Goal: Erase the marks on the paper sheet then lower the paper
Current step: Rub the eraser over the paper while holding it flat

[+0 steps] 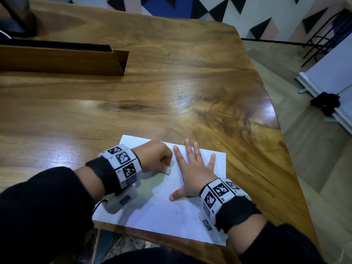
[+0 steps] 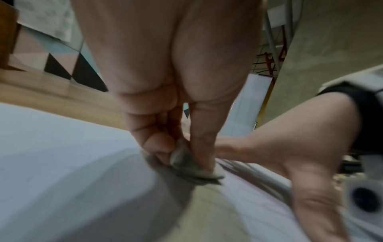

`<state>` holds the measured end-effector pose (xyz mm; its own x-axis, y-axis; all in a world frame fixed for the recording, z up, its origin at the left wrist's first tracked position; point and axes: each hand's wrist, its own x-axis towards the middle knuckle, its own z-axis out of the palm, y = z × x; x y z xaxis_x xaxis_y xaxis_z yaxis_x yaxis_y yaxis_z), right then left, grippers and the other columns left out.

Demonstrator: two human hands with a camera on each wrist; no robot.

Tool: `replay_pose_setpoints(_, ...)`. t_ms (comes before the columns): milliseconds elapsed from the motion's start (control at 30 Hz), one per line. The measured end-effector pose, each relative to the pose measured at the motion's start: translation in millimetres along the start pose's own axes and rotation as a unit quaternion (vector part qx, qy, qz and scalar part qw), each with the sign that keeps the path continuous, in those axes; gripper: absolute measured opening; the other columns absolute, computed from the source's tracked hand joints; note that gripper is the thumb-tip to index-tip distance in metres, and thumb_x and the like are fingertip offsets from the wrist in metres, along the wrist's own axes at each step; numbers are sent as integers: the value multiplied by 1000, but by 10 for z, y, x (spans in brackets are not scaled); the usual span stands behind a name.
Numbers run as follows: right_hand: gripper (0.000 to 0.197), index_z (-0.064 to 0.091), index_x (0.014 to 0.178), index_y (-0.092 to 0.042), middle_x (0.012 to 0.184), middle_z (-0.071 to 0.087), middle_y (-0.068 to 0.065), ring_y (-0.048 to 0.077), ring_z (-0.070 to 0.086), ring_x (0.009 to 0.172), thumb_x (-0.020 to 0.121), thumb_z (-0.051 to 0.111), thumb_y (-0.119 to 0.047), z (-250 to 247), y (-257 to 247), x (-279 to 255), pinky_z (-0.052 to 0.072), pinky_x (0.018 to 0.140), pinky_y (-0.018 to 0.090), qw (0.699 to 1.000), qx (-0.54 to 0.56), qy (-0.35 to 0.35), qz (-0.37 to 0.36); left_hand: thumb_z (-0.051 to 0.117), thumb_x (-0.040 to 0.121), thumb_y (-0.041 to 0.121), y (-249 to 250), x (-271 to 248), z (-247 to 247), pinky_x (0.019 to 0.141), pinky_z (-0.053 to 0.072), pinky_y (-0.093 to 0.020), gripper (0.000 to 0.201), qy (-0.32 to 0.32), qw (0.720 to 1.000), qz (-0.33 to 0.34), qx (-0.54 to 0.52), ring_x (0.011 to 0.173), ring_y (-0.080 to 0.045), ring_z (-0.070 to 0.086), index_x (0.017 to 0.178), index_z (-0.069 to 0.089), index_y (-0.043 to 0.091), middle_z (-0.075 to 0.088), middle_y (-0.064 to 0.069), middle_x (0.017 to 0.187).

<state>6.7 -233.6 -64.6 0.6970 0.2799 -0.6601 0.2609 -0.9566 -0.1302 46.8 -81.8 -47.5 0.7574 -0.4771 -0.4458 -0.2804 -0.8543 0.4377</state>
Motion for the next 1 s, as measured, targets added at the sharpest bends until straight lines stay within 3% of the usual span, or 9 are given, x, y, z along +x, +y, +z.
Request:
replay_pose_setpoints(100,137,-32,144,-30,146,-47,4,28,-38,138,63,72,-68,-1,-3,-6,-10,106,69,1000,-5,1,1,59,81,12,-40,151,-6,66,40,-28,6,146,988,-38,-12,80,-28,54,85,59,7,55,-12,88)
replay_pose_setpoints(167,137,-32,144,-30,147,-47,4,28,-38,138,63,72,-68,-5,-4,-10,-9,106,69,1000,-6,1,1,57,83,13,-57,136,33,69,41,-34,10,176,984,-27,-18,79,-31,55,76,51,11,49,-11,84)
replay_pose_setpoints(333,138,-33,143,-31,146,-48,4,27,-39,137,63,73,-68,-5,-2,-1,-11,107,69,1000,-2,-3,2,60,80,21,-97,-101,15,60,34,-27,14,-66,996,38,46,72,-18,47,72,49,18,53,0,78)
replay_pose_setpoints(400,138,-33,143,-31,145,-48,4,27,-39,137,62,73,-68,2,-5,-5,-11,106,69,1000,-4,-4,4,62,79,21,-120,-31,-35,63,37,-27,10,-43,998,23,29,75,-21,51,76,54,17,55,-3,81)
replay_pose_setpoints(533,139,-33,143,-31,145,-49,3,27,-40,137,62,73,-69,3,-1,0,-11,106,69,1000,-4,-5,5,54,84,12,-62,56,0,67,35,-30,6,120,993,-4,15,82,-32,53,82,49,9,49,-12,87)
replay_pose_setpoints(733,138,-33,143,-31,145,-49,4,27,-40,136,62,73,-68,-5,2,-5,-12,106,68,1000,2,-7,0,57,76,12,-95,-192,76,67,41,-33,17,-83,994,29,65,75,-24,51,70,43,21,56,-6,80)
replay_pose_setpoints(767,138,-33,143,-31,145,-49,4,27,-41,136,62,73,-68,-3,1,-2,-12,106,69,1000,3,-7,0,58,75,11,-108,-147,46,67,41,-32,18,-71,995,21,66,75,-23,50,71,44,21,55,-5,81)
replay_pose_setpoints(900,139,-33,143,-31,144,-50,3,27,-41,136,61,73,-68,4,5,9,-11,107,69,1000,2,-5,2,58,81,12,-128,79,-19,68,41,-33,6,108,994,-6,26,81,-31,55,82,53,8,52,-11,87)
replay_pose_setpoints(1000,138,-33,143,-31,145,-49,3,27,-40,137,62,73,-69,1,4,4,-11,107,69,1000,-3,-4,4,53,84,13,-105,-22,102,67,42,-37,12,119,993,19,11,75,-31,54,74,50,7,48,-10,81)
